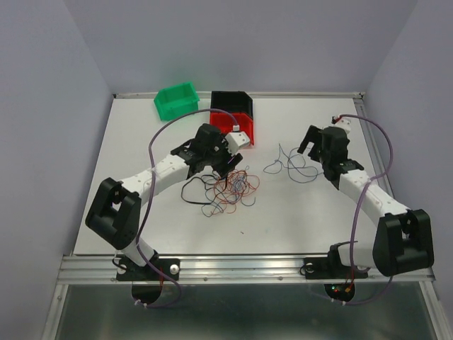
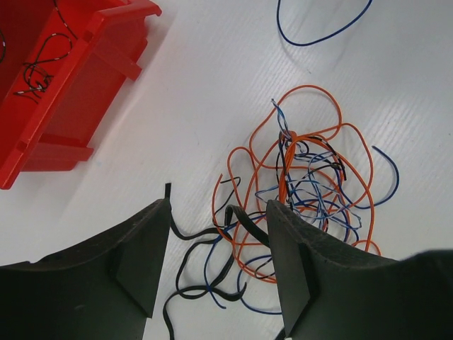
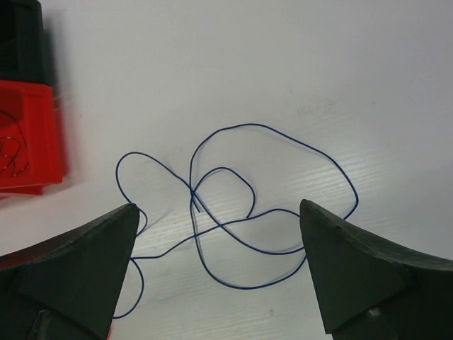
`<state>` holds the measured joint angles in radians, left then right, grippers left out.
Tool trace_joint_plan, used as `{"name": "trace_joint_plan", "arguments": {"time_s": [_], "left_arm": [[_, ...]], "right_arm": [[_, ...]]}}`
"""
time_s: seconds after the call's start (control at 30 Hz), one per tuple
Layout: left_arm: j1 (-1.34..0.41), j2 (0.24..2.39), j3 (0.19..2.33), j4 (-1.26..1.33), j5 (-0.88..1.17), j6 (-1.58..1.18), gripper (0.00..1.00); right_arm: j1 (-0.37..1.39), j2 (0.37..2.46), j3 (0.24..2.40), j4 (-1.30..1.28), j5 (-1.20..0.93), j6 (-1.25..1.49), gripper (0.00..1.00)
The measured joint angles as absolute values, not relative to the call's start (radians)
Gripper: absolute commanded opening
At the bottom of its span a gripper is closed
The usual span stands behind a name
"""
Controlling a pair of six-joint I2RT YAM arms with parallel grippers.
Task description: Untangle the cables
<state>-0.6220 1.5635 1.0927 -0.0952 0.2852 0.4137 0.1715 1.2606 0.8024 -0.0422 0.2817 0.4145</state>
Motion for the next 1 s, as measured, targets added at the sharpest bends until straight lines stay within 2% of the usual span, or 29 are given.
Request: {"name": "trace_joint_plan", "arguments": {"time_s": [0.33,0.6,0.83,0.93,0.97,1.0], "left_arm": [[-0.622,1.569,1.095,-0.105,0.296,0.414,0.68],[-0.622,1.569,1.095,-0.104,0.303,0.414,0.68],[-0.623,1.569,1.095,-0.104,0.304,0.414,0.68],[-0.622,1.569,1.095,-0.104,0.303,0.414,0.67],[-0.622,1.569,1.095,-0.104,0.3,0.414,0.67],[-0.623,1.569,1.095,-0.104,0.298,0.413,0.67]], "right_arm": [[0.171,1.651,0.846,-0.047,0.213,0.415,1.0],[0.185,1.705,0.91,-0.04,0.176,0.428,1.0],[0.234,1.795,1.01,-0.074,0.277,0.426,1.0],[0.261,1.843,1.064,-0.105,0.336,0.424,0.93],[0.267,1.858,1.086,-0.121,0.363,0.429,0.77],[0.271,1.868,1.102,-0.13,0.376,0.43,0.65]]}}
